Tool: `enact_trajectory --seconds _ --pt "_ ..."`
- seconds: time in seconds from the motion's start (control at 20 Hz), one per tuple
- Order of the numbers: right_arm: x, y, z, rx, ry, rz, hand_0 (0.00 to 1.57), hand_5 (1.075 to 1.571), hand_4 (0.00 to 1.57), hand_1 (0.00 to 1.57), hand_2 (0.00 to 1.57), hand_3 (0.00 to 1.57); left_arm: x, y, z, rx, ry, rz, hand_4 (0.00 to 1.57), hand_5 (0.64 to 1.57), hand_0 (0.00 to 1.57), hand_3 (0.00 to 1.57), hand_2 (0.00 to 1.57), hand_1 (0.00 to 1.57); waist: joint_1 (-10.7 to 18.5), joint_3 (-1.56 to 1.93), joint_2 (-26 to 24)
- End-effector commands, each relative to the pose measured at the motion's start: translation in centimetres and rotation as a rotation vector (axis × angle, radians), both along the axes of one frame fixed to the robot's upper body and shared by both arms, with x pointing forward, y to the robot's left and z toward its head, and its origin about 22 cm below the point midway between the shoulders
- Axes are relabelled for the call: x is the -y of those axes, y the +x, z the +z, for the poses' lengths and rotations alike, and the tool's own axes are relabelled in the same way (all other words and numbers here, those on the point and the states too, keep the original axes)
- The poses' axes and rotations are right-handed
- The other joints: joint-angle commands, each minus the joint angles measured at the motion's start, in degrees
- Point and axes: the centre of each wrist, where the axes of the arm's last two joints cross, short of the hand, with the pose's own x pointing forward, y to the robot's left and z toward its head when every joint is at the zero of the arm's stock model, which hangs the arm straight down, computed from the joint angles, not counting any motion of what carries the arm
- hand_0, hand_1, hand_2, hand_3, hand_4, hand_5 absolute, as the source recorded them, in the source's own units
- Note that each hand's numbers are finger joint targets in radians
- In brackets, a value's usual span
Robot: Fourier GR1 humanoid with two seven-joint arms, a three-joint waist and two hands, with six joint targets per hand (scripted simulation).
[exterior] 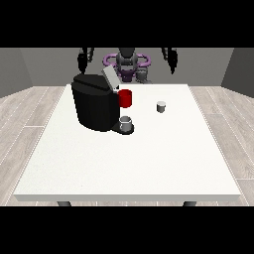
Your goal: Insert the coffee pod into the coffee machine and close the lid
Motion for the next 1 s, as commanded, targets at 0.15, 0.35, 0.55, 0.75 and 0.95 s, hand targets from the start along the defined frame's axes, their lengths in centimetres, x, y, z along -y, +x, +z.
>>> enact_trajectory --seconds 0.15,0.35,0.55,0.75,0.95 --pt "1.0 -0.2 -0.5 -0.034 0.053 0.027 0.00 1.571 0.33 0.00 0.00 0.00 2.4 1.7 1.0 0.016 -0.028 -0.083 0.72 1.571 0.00 0.00 0.00 0.00 -2.84 -1.22 0.75" --pt "1.4 0.1 -1.7 0.053 0.127 -0.099 0.00 1.571 0.33 0.00 0.00 0.00 1.4 0.6 0.2 0.034 -0.080 -0.223 0.71 1.571 0.00 0.00 0.00 0.00 -0.14 -1.22 1.11" --pt "1.2 0.5 -1.2 0.031 0.115 -0.068 0.00 1.571 0.35 0.00 0.00 0.00 0.2 1.8 0.2 0.012 0.069 -0.209 0.62 1.571 0.00 0.00 0.00 0.00 -0.95 -1.22 1.29" --pt "-0.2 -0.4 -2.2 0.081 0.085 0.000 0.00 1.571 0.37 0.00 0.00 0.00 -2.0 3.5 0.8 -0.003 0.219 -0.159 0.45 1.571 0.00 0.00 0.00 0.00 -3.71 -1.21 4.18" --pt "-2.4 0.7 -0.5 0.129 0.120 0.026 0.00 1.571 0.23 0.00 0.00 0.00 -5.7 5.8 2.4 -0.028 0.349 -0.095 0.00 1.571 0.00 0.00 0.00 0.00 -6.36 -1.23 7.66"
